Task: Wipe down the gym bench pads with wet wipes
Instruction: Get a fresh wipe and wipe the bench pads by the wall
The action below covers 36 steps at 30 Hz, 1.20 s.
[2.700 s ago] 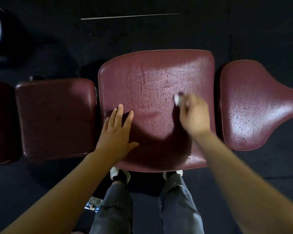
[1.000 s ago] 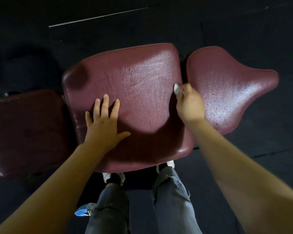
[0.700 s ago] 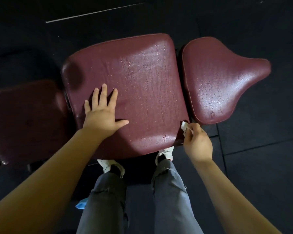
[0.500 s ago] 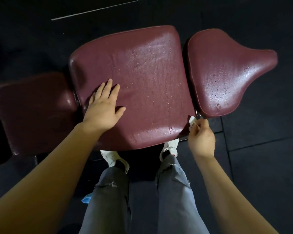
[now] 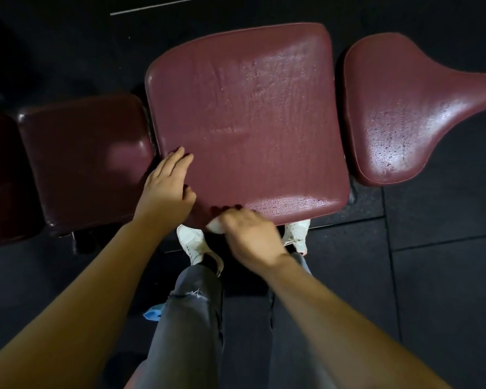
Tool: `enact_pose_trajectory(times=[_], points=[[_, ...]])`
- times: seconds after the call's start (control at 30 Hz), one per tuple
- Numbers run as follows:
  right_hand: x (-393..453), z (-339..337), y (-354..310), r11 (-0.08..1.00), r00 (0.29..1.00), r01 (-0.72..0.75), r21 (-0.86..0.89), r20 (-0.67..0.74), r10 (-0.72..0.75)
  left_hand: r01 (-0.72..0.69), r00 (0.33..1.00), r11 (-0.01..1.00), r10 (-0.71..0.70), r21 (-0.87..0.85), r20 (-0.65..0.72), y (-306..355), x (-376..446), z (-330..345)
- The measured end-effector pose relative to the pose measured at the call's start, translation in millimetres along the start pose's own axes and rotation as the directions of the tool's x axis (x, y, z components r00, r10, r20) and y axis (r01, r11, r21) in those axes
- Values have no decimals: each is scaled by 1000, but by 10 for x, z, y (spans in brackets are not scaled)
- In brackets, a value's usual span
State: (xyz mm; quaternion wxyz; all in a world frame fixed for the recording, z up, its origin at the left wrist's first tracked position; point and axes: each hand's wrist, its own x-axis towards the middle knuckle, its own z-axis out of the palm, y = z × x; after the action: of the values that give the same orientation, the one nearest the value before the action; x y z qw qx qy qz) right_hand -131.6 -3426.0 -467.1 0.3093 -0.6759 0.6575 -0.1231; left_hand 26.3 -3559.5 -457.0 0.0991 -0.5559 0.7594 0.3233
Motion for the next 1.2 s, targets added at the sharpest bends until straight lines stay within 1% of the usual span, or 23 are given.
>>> enact_pose_trajectory(times=[0.07, 0.1, 0.17, 0.2, 0.23, 0.33, 0.37, 0.47, 0.53, 0.6, 0.63, 0.67, 0.7, 0.77, 0.8, 0.87, 0.9, 0.93, 0.97, 1.03, 1.07, 1.13, 1.2], points=[[-275, -176, 459, 975, 972, -221, -34, -88, 217, 9, 1000, 1000, -9, -13, -11, 1, 2, 5], [-448, -266, 723, 919, 908, -393, -33, -173, 382, 14, 1000, 1000, -14, -21, -16, 2, 5, 2], [-755, -425, 1103, 699, 654, -701, 142, -263, 709, 24, 999, 999, -24, -33, -21, -4, 15, -13], [-824, -431, 1174, 598, 547, -767, 233, -251, 799, 25, 999, 999, -26, -40, -27, -14, 29, -26], [-830, -385, 1170, 572, 515, -774, 272, -255, 819, 24, 999, 999, -25, -47, -33, -25, 45, -40], [-504, -192, 791, 627, 550, -690, 360, -302, 779, 38, 996, 996, -44, -84, -72, -77, 83, -77], [-347, -116, 580, 672, 602, -644, 366, -299, 740, 53, 994, 993, -63, -107, -88, -99, 86, -89], [97, 165, -139, 899, 876, -411, 150, -209, 435, 105, 985, 977, -129, -187, -117, -172, 64, -112], [339, 288, -548, 990, 990, -140, 7, -28, 140, 136, 981, 966, -163, -220, -107, -225, 42, -133], [456, 325, -707, 975, 974, 184, -125, 153, -165, 155, 978, 955, -185, -252, -98, -258, 14, -147], [479, 311, -651, 954, 954, 256, -156, 201, -223, 156, 977, 950, -189, -271, -102, -264, 7, -152], [471, 243, -525, 962, 957, 242, -128, 193, -215, 154, 976, 946, -191, -285, -106, -261, -2, -153], [435, 131, -344, 985, 981, 146, -90, 144, -132, 152, 976, 945, -190, -290, -105, -252, -12, -150], [266, -134, 194, 980, 983, -184, -80, -21, 183, 149, 980, 947, -180, -284, -89, -228, -29, -134], [129, -290, 545, 917, 921, -386, -101, -103, 377, 145, 982, 952, -172, -271, -80, -213, -35, -126], [-211, -617, 1161, 689, 671, -725, -5, -228, 705, 143, 984, 955, -165, -260, -66, -198, -36, -108], [-344, -731, 1332, 583, 557, -810, 66, -227, 799, 154, 982, 950, -178, -274, -65, -202, -37, -111], [-406, -779, 1394, 530, 503, -843, 94, -215, 837, 172, 978, 940, -199, -294, -66, -215, -34, -124], [-392, -768, 1361, 521, 492, -847, 104, -217, 843, 189, 974, 930, -219, -314, -64, -234, -29, -140], [-174, -618, 1096, 569, 525, -812, 128, -263, 809, 195, 972, 926, -227, -324, -61, -250, -24, -163], [-5, -498, 903, 615, 569, -780, 118, -277, 774, 184, 974, 932, -215, -312, -69, -249, -24, -168], [369, -181, 362, 764, 737, -644, 40, -237, 634, 160, 978, 946, -190, -283, -82, -243, -19, -172], [669, 116, -266, 930, 932, -362, -71, -54, 358, 164, 981, 949, -187, -268, -61, -262, -15, -179]])
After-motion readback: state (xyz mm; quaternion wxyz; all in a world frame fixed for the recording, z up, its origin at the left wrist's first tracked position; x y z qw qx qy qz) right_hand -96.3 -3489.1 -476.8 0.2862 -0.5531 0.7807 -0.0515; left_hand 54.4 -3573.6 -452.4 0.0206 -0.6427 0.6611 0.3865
